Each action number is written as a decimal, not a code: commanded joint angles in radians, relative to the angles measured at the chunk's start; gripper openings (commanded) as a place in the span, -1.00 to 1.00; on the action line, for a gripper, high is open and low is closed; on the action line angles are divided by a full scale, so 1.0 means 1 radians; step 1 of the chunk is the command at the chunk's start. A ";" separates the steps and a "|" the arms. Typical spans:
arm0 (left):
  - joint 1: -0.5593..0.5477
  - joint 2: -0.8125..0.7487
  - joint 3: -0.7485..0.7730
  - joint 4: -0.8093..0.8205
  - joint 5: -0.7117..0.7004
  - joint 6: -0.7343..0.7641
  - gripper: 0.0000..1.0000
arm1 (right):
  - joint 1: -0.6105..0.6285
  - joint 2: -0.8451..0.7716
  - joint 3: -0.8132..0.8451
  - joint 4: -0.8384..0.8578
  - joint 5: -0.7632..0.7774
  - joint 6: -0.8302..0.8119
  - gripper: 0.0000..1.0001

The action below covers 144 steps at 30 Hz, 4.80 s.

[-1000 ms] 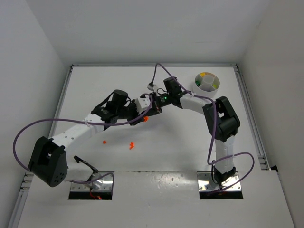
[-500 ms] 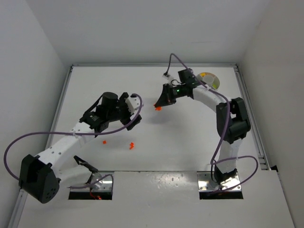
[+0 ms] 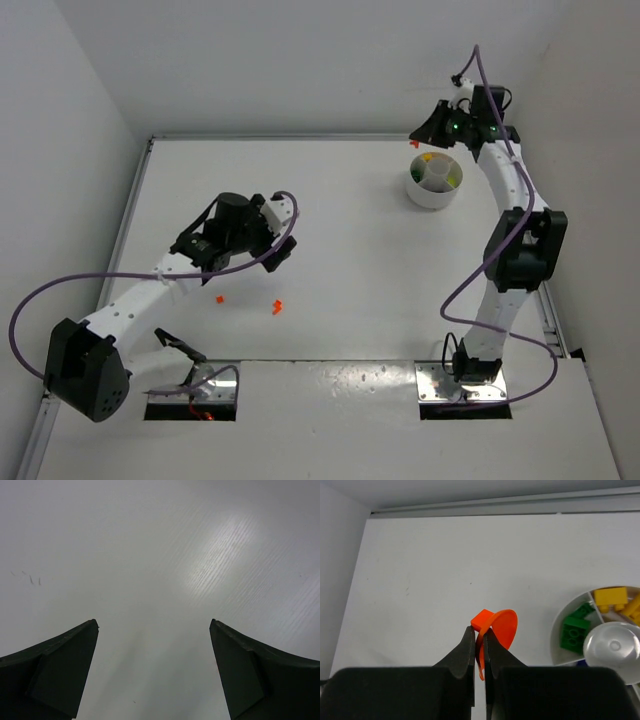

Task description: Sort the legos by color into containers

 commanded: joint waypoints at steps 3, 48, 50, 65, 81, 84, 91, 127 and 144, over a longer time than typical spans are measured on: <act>0.013 0.012 0.058 0.010 -0.016 -0.030 0.99 | -0.069 0.078 0.050 0.005 0.023 0.095 -1.00; 0.013 0.070 0.077 0.010 -0.035 -0.050 0.99 | -0.119 0.154 -0.018 -0.010 0.190 0.186 -0.46; 0.022 0.058 0.077 0.010 -0.012 -0.050 0.99 | -0.119 0.121 -0.018 -0.010 0.169 0.161 -0.46; 0.001 -0.112 -0.156 -0.233 0.044 0.147 0.90 | 0.072 -0.252 -0.320 -0.142 0.031 -0.288 0.04; 0.327 -0.074 -0.239 -0.372 -0.242 0.368 0.66 | 0.263 -0.281 -0.378 -0.222 0.063 -0.525 0.04; 0.398 -0.026 -0.239 -0.383 -0.201 0.412 0.66 | 0.281 -0.258 -0.358 -0.222 0.063 -0.525 0.04; 0.470 0.061 -0.230 -0.340 -0.115 0.480 0.61 | 0.312 -0.229 -0.328 -0.222 0.081 -0.525 0.04; 0.404 0.201 -0.259 -0.248 -0.016 0.546 -0.30 | 0.321 -0.182 -0.309 -0.213 0.118 -0.534 0.04; 0.303 -0.005 -0.005 -0.179 0.415 0.184 -0.72 | 0.321 -0.153 -0.458 0.195 -0.408 0.110 0.04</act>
